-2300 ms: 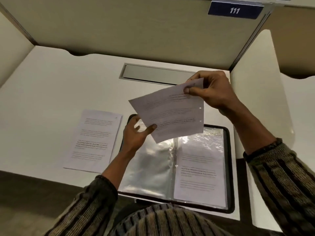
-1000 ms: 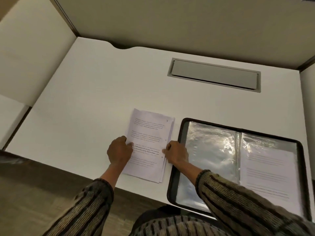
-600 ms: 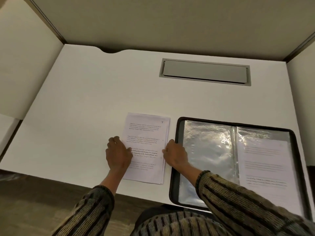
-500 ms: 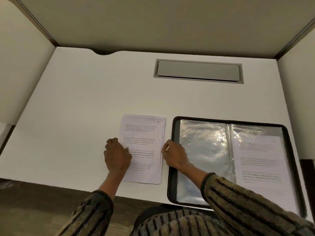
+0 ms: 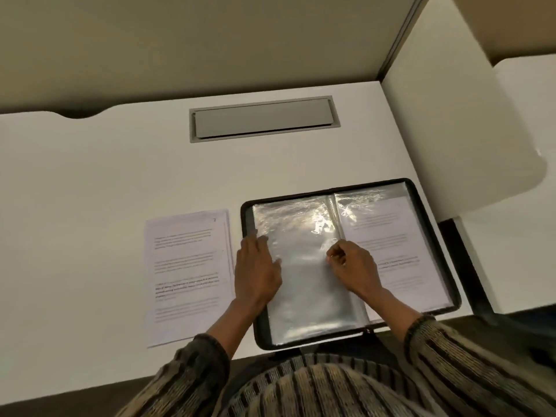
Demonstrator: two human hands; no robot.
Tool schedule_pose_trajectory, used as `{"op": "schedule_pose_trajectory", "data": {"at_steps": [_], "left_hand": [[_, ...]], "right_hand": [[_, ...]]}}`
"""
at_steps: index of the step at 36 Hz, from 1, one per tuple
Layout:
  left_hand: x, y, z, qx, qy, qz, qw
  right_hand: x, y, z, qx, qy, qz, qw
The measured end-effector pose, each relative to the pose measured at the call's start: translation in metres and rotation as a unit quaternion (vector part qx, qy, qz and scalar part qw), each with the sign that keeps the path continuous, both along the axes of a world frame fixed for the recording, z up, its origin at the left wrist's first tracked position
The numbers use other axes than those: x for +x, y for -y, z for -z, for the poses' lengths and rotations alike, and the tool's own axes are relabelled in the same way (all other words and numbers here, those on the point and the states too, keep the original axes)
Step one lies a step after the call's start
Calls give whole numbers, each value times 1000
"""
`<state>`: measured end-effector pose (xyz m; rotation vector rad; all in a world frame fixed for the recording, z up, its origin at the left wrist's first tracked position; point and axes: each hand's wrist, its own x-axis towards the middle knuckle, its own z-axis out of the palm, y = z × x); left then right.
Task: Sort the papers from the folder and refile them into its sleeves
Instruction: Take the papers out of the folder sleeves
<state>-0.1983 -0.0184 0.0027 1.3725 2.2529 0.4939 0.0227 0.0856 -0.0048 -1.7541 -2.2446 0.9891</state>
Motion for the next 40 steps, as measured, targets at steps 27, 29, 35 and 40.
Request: {"op": "schedule_pose_trajectory", "data": {"at_steps": [27, 29, 35, 40], "left_hand": [[125, -63, 38, -106, -70, 150, 980], [128, -67, 36, -109, -62, 139, 982], [140, -72, 32, -144, -76, 121, 979], [145, -75, 29, -147, -64, 101, 982]], "right_hand": [[163, -113, 29, 61, 189, 8, 980], [162, -117, 28, 51, 180, 38, 982], [164, -131, 24, 44, 176, 74, 981], [169, -141, 20, 45, 75, 117, 989]]}}
